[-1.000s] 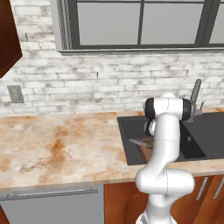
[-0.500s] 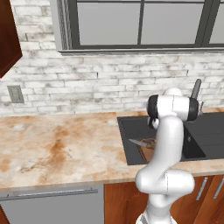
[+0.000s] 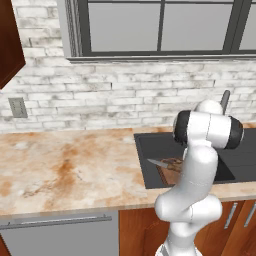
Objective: Move the cutting board and knife to the sink. Then move spray from the cabinet to the counter.
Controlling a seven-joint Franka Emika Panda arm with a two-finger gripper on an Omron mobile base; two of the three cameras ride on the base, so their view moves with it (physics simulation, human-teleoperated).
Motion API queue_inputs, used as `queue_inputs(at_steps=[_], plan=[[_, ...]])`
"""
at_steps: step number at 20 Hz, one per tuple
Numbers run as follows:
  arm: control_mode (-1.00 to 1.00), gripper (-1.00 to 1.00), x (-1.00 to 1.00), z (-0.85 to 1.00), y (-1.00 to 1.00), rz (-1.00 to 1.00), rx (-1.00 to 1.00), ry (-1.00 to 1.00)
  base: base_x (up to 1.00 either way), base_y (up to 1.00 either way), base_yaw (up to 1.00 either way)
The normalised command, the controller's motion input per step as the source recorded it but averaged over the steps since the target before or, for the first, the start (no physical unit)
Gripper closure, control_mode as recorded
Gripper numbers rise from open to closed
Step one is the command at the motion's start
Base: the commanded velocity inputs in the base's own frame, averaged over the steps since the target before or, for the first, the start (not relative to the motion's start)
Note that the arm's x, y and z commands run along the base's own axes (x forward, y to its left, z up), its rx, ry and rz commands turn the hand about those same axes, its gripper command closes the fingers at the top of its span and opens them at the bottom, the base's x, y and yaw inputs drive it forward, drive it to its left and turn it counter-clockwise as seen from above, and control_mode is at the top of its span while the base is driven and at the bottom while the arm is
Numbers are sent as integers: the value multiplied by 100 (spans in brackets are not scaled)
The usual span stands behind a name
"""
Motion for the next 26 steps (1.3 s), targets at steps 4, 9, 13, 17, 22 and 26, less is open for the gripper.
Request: queue_inputs(at_steps=[4,9,13,17,22,26], plan=[[-100,-100,-24,40,23,-3,-10,-4,0,0,0],[-100,-100,-45,29,17,-10,-1,-11,0,0,0],[-100,-100,-48,17,17,-16,0,-16,0,0,0],[-100,-100,-38,19,16,-27,0,-4,0,0,0],[-100,-100,-30,21,13,-28,0,0,0,0,0],[-100,-100,-29,15,10,-25,0,0,0,0,0]])
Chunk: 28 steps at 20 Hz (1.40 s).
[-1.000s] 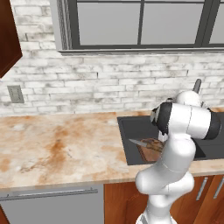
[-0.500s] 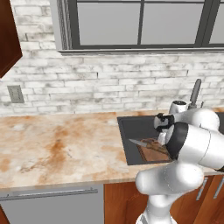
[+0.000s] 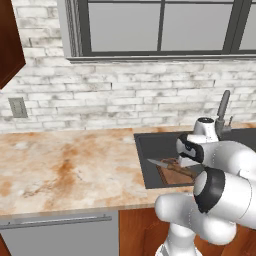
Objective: Move the cutting board and knife to the sink. Then move spray from the cabinet to the counter.
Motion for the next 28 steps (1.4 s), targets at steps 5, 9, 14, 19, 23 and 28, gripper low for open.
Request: queue_inputs(at_steps=[5,9,14,19,23,28], plan=[[-100,-100,-25,12,5,-15,0,0,0,0,0],[-100,-100,-16,8,7,-17,0,0,0,0,0],[-100,-100,-1,0,4,-4,0,0,0,0,0],[100,-100,0,0,0,0,0,0,-6,0,0],[100,-100,0,0,0,0,0,0,-37,-1,-6],[100,-100,0,0,0,0,0,0,-26,5,-53]])
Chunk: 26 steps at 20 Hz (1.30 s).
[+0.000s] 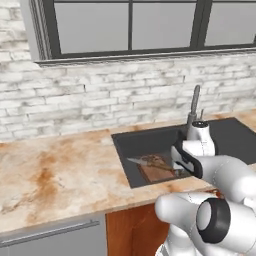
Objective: Move the cutting board and knife to the sink. Then move spray from the cabinet to the counter.
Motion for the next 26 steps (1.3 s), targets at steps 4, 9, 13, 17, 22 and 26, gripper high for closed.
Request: queue_inputs(at_steps=[4,9,13,17,22,26], plan=[[100,-100,0,0,0,0,0,0,0,11,-96],[100,-100,0,0,0,0,0,0,0,10,-97],[100,-100,0,0,0,0,0,0,0,10,-97],[100,-100,0,0,0,0,0,0,0,10,-96],[100,-100,0,0,0,0,0,0,0,8,-96],[100,-100,0,0,0,0,0,0,20,-2,-51]])
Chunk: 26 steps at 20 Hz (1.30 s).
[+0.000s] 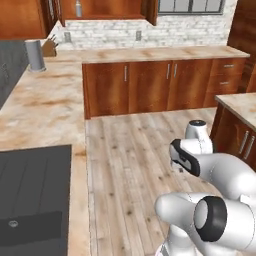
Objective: Move the cutting board and knife to the sink. Then move spray from the cabinet to the counter.
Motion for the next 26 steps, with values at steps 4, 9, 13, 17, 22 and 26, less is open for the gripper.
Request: queue_inputs(at_steps=[4,9,13,17,22,26], plan=[[100,-100,0,0,0,0,0,0,60,0,-22],[100,-100,0,0,0,0,0,0,84,6,-13],[100,-100,0,0,0,0,0,0,91,3,-3],[100,-100,0,0,0,0,0,0,92,0,0],[100,-100,0,0,0,0,0,0,92,0,0],[100,-100,0,0,0,0,0,0,91,-1,0]])
